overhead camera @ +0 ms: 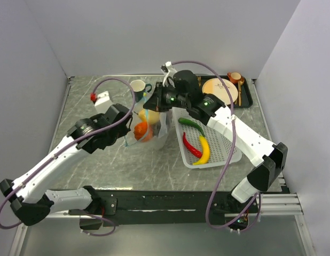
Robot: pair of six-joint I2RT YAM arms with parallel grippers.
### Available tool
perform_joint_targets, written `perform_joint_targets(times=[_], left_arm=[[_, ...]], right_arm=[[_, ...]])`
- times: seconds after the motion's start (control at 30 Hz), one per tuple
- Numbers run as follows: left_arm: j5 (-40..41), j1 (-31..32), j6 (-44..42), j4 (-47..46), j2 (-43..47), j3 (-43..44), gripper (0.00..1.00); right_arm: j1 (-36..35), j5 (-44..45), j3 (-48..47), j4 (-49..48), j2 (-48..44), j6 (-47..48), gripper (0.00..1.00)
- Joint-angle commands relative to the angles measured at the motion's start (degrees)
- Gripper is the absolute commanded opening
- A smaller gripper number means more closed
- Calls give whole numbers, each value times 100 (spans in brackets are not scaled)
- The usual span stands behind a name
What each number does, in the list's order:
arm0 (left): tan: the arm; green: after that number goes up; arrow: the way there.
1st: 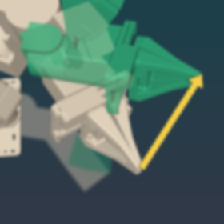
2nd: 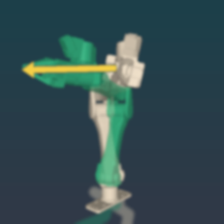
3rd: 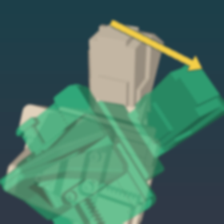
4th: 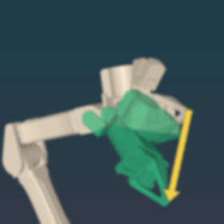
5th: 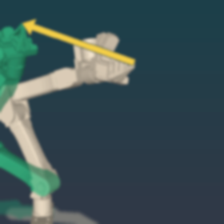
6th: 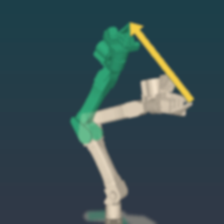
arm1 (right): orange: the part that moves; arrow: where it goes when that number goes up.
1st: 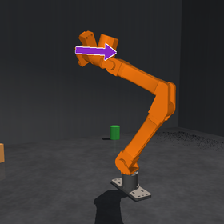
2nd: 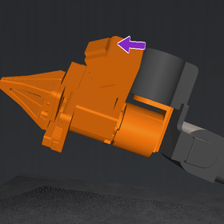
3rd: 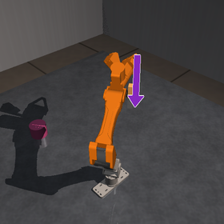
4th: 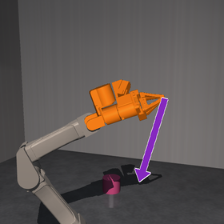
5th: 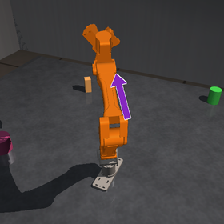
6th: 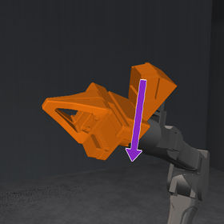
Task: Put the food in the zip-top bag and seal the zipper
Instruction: Adjust the zipper food storage bag at the center of the board.
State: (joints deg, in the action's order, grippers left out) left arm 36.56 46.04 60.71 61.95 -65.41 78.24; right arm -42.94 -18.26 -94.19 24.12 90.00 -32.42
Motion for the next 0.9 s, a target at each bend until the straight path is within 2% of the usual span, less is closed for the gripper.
perform_joint_targets(times=[0.0,0.17,0.23,0.27,0.3,0.43,0.57,0.63,0.7,0.73,0.8,0.87], left_arm=[[449,-77,170,160,764,166,2],[492,-122,257,379,889,473,1],[450,-139,118,222,898,290,6],[318,-287,-179,99,846,263,4],[230,-341,-104,280,628,341,1],[316,-368,-120,528,424,649,4],[282,-491,-287,731,362,1035,1],[422,-491,-314,1020,406,1413,4],[615,-587,-428,890,467,1196,7],[564,-666,-472,880,459,1133,1],[231,-746,-245,1029,406,1316,1],[-138,-746,-489,434,581,1142,1]], right_arm=[[-189,41,-626,222,360,131,0],[-232,164,-1022,989,1028,333,1],[-233,410,-961,1165,1099,307,2],[-241,411,-891,1130,1073,298,2],[-241,420,-838,1034,1012,272,2],[-241,709,-706,981,923,298,3],[-241,246,-635,735,853,386,4],[-285,261,-330,438,538,369,6],[-277,340,-144,155,440,325,9],[-242,332,-361,285,570,342,9],[-259,253,-844,953,956,508,8],[-390,235,-778,580,863,570,8]])
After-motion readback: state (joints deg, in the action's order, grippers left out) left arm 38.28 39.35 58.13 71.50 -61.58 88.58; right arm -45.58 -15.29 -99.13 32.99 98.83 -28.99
